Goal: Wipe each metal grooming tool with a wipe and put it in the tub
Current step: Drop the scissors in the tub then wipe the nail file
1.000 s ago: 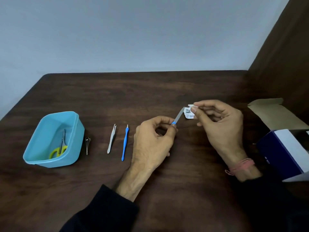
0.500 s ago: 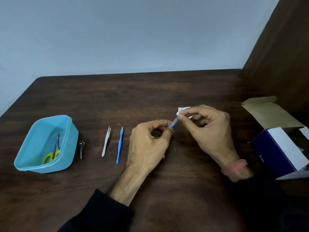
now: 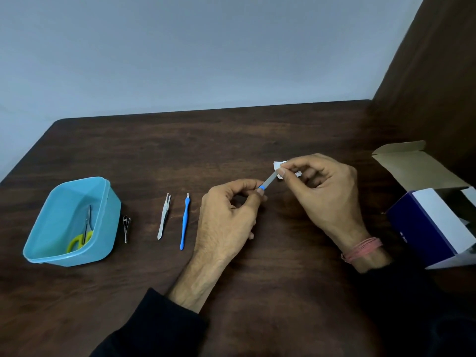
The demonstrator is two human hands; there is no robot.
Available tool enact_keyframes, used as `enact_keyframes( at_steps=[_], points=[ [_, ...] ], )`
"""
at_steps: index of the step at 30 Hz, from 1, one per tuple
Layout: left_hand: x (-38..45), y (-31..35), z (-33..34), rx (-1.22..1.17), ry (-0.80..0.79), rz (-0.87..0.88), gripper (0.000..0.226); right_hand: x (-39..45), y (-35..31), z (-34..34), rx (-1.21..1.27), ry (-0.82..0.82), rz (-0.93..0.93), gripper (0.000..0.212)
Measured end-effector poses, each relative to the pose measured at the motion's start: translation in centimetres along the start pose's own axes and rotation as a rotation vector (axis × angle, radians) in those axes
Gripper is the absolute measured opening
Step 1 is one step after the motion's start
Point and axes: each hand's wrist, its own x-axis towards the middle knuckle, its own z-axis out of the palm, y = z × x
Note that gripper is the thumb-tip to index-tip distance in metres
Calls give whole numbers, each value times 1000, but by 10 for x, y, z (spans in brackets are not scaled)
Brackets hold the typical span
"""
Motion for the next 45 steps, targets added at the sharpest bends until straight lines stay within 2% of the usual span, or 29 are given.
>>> enact_keyframes(
  at_steps=[9,23,36,45],
  points=[
    [2,-3,0,-5,-12,-11,15,-3,0,2,-39,-35,-53,6],
    [3,-4,-1,-40,-20,-19,16,0,0,0,-4,-53,-36,9],
    [4,-6,-1,-11,-27,-3,17,-3,-3,1,-60,-77,-126,10],
    [3,-6,-1,-28,-22,-15,16,-1,1,-1,-51,-13,-55,6]
  ],
)
